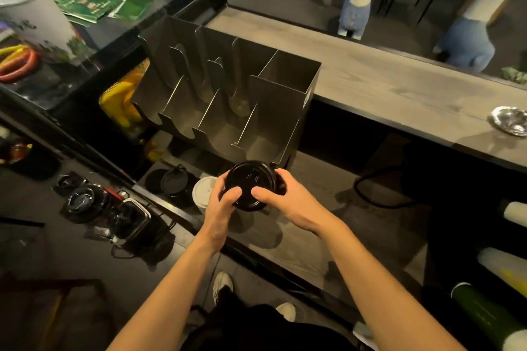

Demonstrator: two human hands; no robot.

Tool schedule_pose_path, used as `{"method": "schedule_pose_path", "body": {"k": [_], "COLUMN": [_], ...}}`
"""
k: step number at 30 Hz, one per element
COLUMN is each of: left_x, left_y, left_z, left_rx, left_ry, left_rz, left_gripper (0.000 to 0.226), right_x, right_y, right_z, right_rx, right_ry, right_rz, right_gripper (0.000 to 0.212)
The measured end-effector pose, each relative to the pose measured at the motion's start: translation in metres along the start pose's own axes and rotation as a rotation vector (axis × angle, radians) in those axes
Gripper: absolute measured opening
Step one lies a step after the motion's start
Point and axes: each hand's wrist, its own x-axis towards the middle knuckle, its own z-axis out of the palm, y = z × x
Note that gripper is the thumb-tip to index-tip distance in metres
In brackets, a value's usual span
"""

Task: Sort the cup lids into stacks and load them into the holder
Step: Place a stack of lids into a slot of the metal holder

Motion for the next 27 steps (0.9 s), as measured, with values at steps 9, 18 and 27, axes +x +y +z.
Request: {"method": "schedule_pose_path", "body": {"k": [9, 18, 27], "left_x": [0.017, 0.031, 0.037], "left_y": [0.047, 0.053, 0.052], "left_z": [0.021, 0.052, 0.057], "left_rx": [-0.193, -0.238, -0.269], "left_ry": [0.053, 0.116, 0.180], "left_rz": [0.080, 0.026, 0.054], "left_gripper": [0.088, 0.084, 0.082], "right_x": [-0.002, 0.066, 0.089], "right_y": [-0.071, -0.099, -0.116], "right_z": [-0.033, -0.077, -0.078], "right_rx": [-0.406, -0.312, -0.415], "right_ry": [0.209, -0.155, -0.217], "right_rz": [-0.093, -0.009, -0.121], "right_gripper": [0.090, 0.091, 0.062]}}
